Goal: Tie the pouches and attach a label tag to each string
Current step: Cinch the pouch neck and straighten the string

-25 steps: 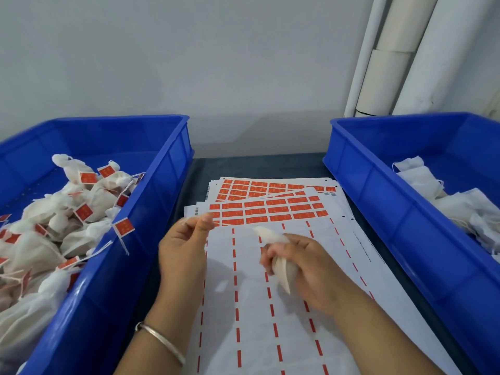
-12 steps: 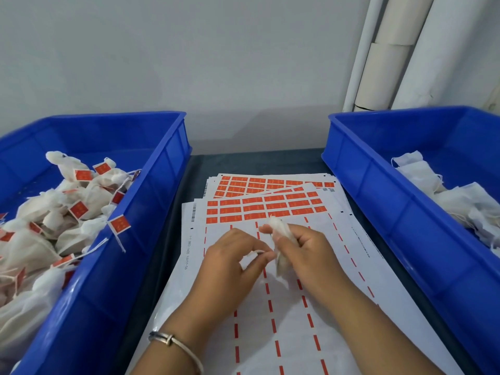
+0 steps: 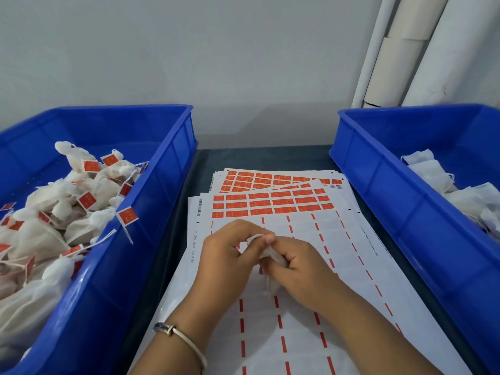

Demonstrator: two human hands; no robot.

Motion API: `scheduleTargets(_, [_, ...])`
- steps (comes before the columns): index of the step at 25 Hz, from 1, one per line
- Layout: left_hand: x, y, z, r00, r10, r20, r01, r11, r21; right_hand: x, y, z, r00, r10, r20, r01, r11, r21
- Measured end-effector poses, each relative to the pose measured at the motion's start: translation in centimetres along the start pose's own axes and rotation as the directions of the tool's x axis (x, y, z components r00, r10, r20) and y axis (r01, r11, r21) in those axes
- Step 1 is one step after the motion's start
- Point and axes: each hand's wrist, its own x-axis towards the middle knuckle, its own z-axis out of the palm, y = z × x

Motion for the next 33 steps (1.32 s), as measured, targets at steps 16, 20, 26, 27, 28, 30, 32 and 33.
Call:
scheduleTargets(16, [0.0,-0.5,1.7,0.931,-0.354,-0.092,0.332,0.924,-0.19,-0.4,-0.3,0.7,0.973,-0.053,-0.223,0.041,0.997,-0.06])
scheduleTargets(20, [0.0,-0.2,1.9,0.895,-0.438,-0.088,0.397,0.87,-0.293,-0.4,-0.5,0.7,0.942,-0.118,-0.315,0.077,0.987,-0.139])
scheduleTargets(26, [0.0,0.2,1.5,0.839,-0.54,0.069,0.491,0.695,-0.525,-0.2,-0.3,1.0,0.84,-0.267,-0.472,0.132,0.945,-0.3])
scheduleTargets(27, [-0.1,0.3,1.4,0.835,-0.541,0.097,0.498,0.669,-0.552,-0.1,-0.3,0.9,0.828,-0.292,-0.478,0.135,0.932,-0.336])
scheduleTargets(28, [-0.1,0.3,1.4,0.829,-0.546,0.119,0.507,0.646,-0.57,-0.1,-0.4,0.7,0.825,-0.303,-0.476,0.133,0.924,-0.358])
scheduleTargets(30, [-0.1,0.3,1.6,0.816,-0.557,0.154,0.526,0.606,-0.596,0.0,-0.4,0.5,0.838,-0.29,-0.461,0.125,0.926,-0.357])
scheduleTargets(32, [0.0,0.2,1.6,0.807,-0.568,0.162,0.532,0.581,-0.615,0.0,-0.3,0.6,0.874,-0.214,-0.435,0.08,0.948,-0.308])
scheduleTargets(33, [0.0,0.1,1.6,0.813,-0.563,0.15,0.523,0.591,-0.613,0.0,-0.3,0.6,0.892,-0.161,-0.422,0.043,0.96,-0.276])
